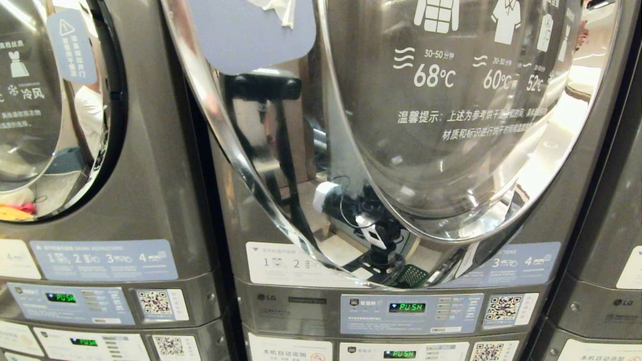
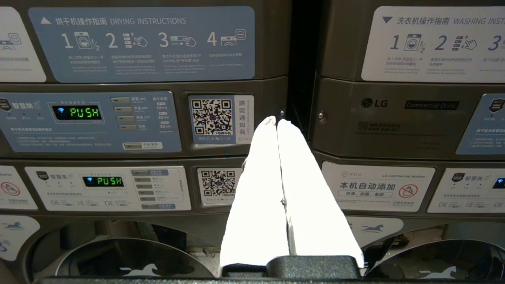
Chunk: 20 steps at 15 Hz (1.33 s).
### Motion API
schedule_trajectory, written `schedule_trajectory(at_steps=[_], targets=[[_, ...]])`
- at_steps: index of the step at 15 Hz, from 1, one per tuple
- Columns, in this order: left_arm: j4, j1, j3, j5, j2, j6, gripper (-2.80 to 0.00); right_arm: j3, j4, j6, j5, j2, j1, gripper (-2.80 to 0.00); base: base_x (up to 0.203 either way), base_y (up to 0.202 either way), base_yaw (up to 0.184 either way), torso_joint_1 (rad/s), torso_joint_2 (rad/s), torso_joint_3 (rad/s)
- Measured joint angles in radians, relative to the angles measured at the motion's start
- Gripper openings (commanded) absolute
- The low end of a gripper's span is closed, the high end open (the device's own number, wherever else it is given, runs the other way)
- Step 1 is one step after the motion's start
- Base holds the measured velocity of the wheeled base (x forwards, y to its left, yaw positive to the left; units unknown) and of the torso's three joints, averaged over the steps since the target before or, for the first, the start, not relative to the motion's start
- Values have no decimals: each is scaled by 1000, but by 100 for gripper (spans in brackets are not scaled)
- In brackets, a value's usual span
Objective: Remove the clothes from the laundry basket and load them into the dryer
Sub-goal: Open the dryer
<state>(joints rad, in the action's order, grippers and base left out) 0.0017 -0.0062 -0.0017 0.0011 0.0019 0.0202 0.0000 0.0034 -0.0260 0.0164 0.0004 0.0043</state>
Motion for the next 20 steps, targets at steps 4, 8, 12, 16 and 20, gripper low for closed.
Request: schedule_trajectory(at_steps=[4, 8, 12, 16, 20], targets=[[0, 0, 0, 0, 0, 0, -280, 0, 0, 0, 0, 0, 0, -280, 0, 0, 0, 0, 0, 0], [0, 0, 0, 0, 0, 0, -280, 0, 0, 0, 0, 0, 0, -280, 0, 0, 0, 0, 0, 0], [0, 0, 0, -1, 0, 0, -280, 0, 0, 0, 0, 0, 0, -280, 0, 0, 0, 0, 0, 0], [0, 0, 0, 0, 0, 0, -280, 0, 0, 0, 0, 0, 0, -280, 0, 0, 0, 0, 0, 0], [0, 0, 0, -1, 0, 0, -280, 0, 0, 0, 0, 0, 0, -280, 0, 0, 0, 0, 0, 0]])
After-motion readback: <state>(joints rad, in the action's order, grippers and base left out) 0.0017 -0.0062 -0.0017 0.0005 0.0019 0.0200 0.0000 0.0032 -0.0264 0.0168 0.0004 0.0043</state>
